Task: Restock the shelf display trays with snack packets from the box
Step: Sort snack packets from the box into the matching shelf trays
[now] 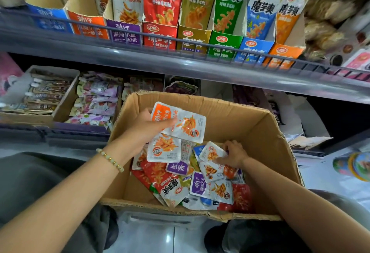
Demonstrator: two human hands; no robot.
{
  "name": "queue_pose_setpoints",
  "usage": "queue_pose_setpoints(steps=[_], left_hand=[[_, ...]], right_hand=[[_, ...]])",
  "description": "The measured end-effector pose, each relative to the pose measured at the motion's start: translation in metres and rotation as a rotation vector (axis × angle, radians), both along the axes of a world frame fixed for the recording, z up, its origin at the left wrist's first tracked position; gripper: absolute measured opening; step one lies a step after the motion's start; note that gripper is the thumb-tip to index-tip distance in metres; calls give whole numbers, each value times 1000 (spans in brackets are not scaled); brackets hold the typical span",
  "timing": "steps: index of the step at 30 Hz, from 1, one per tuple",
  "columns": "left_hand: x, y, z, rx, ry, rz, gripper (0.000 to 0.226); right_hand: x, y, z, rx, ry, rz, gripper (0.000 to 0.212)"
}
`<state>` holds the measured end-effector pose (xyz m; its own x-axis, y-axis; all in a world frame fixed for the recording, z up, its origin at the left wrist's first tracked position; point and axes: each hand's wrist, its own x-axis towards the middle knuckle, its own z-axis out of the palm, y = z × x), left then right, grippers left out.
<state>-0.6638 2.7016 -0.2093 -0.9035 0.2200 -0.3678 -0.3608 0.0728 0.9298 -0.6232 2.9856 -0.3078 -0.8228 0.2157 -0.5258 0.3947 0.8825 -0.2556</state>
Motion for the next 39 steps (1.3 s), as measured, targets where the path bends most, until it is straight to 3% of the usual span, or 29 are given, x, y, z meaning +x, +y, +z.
queue_pose_setpoints(steps=[4, 8, 10, 13, 15, 19, 24, 27, 30, 33, 37, 39], left_hand=[[-2, 2, -5, -44, 27, -1, 32], [0, 0, -3, 44, 164, 39, 14], [2, 1, -2, 31, 188, 13, 17], [6, 6, 1, 39, 257, -73, 32], [10, 6, 8, 131, 230, -99, 34], [9, 4, 11, 70, 385, -29, 29], [6, -9, 13, 177, 358, 103, 20], [-2, -16, 24, 158, 417, 157, 21], [-9, -30, 35, 49, 545, 14, 32], [-4, -33, 41, 26, 526, -146, 48], [0, -22, 38, -34, 624, 65, 18], [2, -20, 39, -1, 612, 177, 16]], right_hand=[[-4, -10, 44, -360, 207, -115, 16], [-2, -31, 107, -743, 664, -343, 17], [2, -43, 127, -917, 695, -358, 17], [4, -65, 139, -776, 545, -29, 21], [3, -80, 139, -698, 500, 58, 23], [3, -97, 135, -780, 512, -57, 35], [2, -93, 138, -1110, 412, -362, 50], [-4, -82, 155, -1287, 509, -513, 52], [-11, -69, 183, -1177, 533, -398, 55], [-18, -82, 192, -995, 467, -252, 32], [-22, -123, 175, -987, 420, -186, 37], [-21, -144, 166, -983, 403, -162, 31]])
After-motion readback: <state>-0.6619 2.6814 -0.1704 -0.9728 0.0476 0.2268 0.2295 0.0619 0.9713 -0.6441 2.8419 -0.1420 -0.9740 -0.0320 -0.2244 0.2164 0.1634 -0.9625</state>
